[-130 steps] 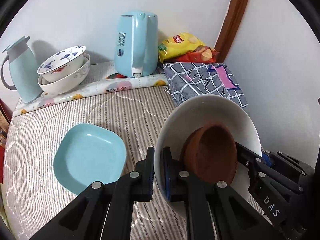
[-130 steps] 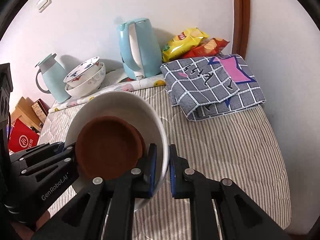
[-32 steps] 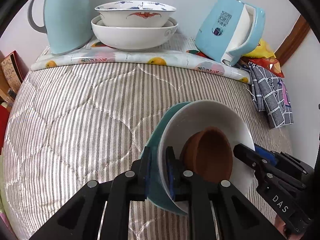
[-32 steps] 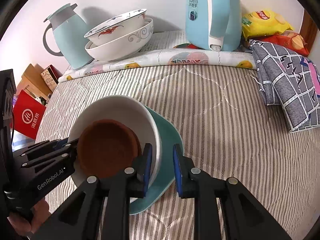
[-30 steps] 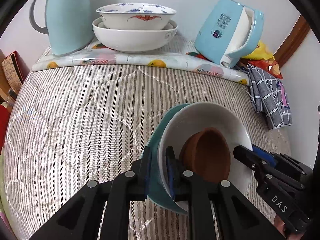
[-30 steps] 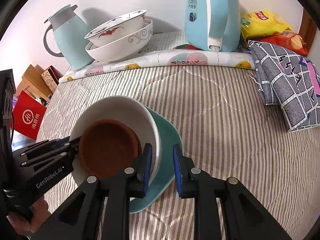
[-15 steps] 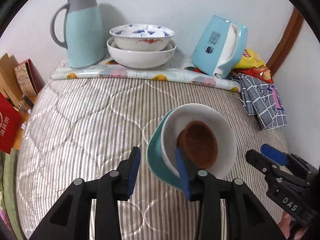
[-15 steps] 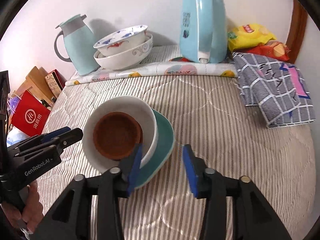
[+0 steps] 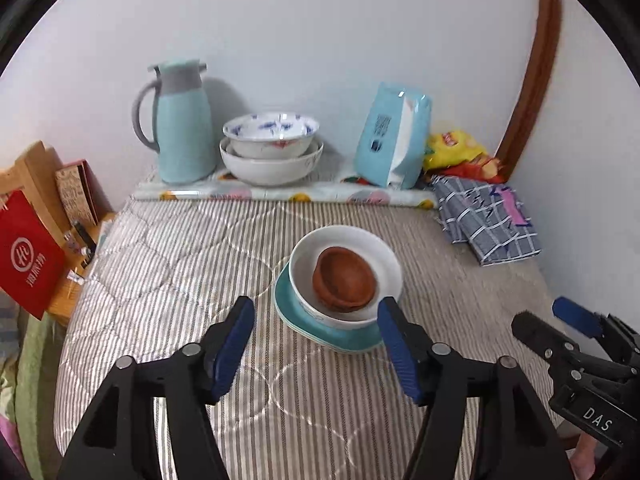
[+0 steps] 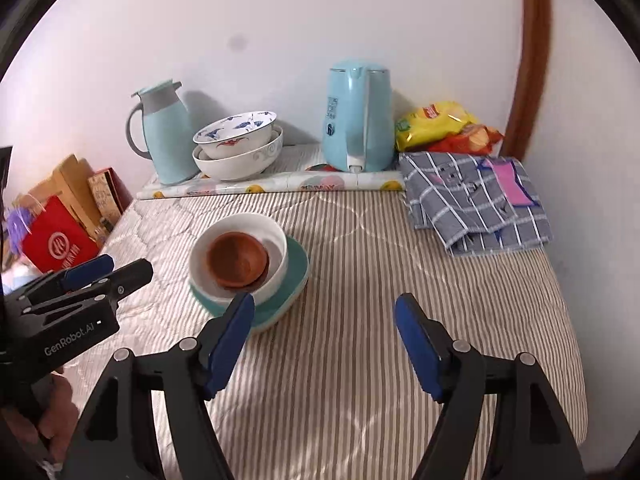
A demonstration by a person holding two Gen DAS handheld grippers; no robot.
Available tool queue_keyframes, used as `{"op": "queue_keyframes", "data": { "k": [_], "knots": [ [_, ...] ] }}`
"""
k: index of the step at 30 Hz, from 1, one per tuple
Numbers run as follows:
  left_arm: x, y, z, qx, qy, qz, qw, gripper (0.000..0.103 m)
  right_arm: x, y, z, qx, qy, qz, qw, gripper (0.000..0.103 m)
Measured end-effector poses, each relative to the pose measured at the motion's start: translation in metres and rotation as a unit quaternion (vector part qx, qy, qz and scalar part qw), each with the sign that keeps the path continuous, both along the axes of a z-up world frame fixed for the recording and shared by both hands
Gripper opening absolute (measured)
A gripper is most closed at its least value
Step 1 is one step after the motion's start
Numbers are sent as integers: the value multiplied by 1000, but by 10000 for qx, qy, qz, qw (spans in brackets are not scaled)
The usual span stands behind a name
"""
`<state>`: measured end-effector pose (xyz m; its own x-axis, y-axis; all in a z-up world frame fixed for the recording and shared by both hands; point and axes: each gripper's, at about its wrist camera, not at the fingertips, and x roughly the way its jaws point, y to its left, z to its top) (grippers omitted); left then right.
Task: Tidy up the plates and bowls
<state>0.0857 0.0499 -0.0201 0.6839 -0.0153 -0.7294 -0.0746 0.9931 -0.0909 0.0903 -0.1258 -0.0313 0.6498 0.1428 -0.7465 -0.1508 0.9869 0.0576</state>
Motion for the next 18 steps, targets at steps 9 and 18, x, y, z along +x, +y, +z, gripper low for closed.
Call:
{"op": "queue_keyframes", "data": {
  "k": [9,18],
  "knots": [
    [-44,-19,17,-18,-229,-220,9995,76,-54,-28,15,65,-234,-412,9989,88],
    [-78,-36,25,-24,-415,-278,9987,79,-88,-43,23,18,-418,-499,9979,93]
  ]
}}
